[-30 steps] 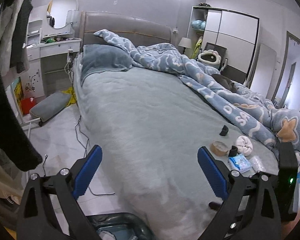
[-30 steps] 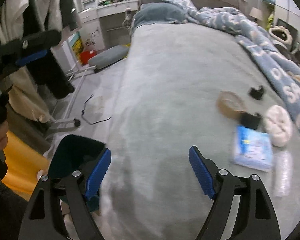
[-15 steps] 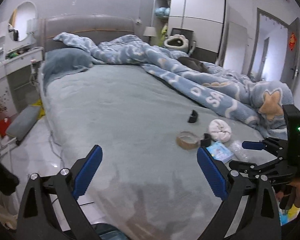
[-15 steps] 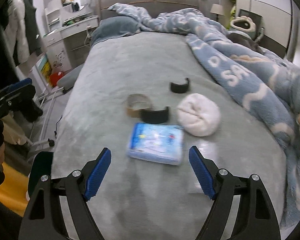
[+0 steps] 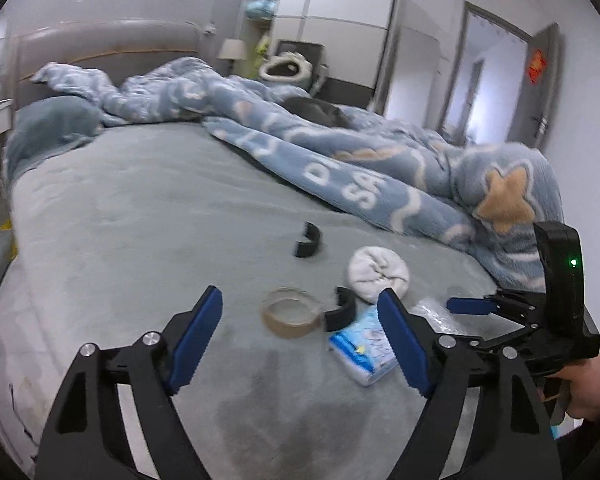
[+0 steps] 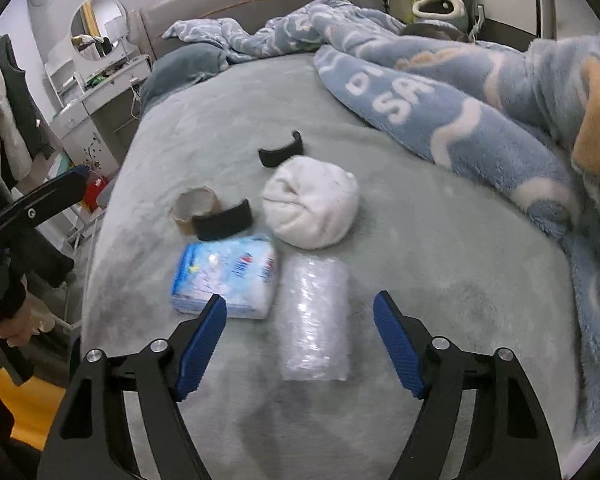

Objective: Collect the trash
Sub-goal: 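Grasp the blue tissue pack with the left tool while the right tool grasps the bubble-wrap roll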

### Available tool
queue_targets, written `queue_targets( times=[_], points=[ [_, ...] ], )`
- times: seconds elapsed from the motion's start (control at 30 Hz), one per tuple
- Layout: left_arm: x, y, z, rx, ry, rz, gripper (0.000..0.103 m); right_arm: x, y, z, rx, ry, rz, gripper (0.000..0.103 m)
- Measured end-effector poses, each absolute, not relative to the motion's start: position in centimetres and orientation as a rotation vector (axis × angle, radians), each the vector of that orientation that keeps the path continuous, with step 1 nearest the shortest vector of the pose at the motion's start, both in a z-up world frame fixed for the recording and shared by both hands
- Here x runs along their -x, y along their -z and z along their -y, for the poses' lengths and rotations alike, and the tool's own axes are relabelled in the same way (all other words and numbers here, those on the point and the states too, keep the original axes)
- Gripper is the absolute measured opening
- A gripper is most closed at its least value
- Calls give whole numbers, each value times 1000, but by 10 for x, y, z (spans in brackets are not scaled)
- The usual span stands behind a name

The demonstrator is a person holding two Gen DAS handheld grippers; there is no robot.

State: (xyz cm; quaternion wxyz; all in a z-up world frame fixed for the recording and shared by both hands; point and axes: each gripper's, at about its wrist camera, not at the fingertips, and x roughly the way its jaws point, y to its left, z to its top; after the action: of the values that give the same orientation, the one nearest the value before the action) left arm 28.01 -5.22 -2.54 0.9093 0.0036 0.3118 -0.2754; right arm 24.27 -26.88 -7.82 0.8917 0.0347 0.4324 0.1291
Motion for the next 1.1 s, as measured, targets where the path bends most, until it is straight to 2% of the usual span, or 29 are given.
queue_targets(
  times=[0.33, 0.4, 0.47, 0.5, 0.63, 0.73, 1.03, 1.1],
  points=[
    [-299, 40, 88, -28, 666, -725, 71, -245, 94, 275, -78, -321, -931, 60],
    [-300, 40, 97, -41, 681, -729, 68, -244, 94, 276, -81, -345, -931, 46],
    [-303, 43, 105, -65, 675, -743, 65, -243, 92, 280, -106, -356, -927, 36],
    [-305, 45, 108, -67, 674, -752, 61, -242, 91, 282, -119, -360, -923, 35],
    [-308, 50, 119, -73, 676, -772, 60, -237, 82, 292, -127, -353, -896, 34],
    [-310, 55, 128, -100, 675, -788, 55, -236, 79, 298, -129, -347, -888, 34],
    [-324, 75, 136, -76, 610, -864, 38, -234, 78, 318, -151, -335, -882, 33],
    [-328, 79, 137, -65, 590, -879, 31, -232, 79, 321, -153, -334, -882, 33]
  ],
)
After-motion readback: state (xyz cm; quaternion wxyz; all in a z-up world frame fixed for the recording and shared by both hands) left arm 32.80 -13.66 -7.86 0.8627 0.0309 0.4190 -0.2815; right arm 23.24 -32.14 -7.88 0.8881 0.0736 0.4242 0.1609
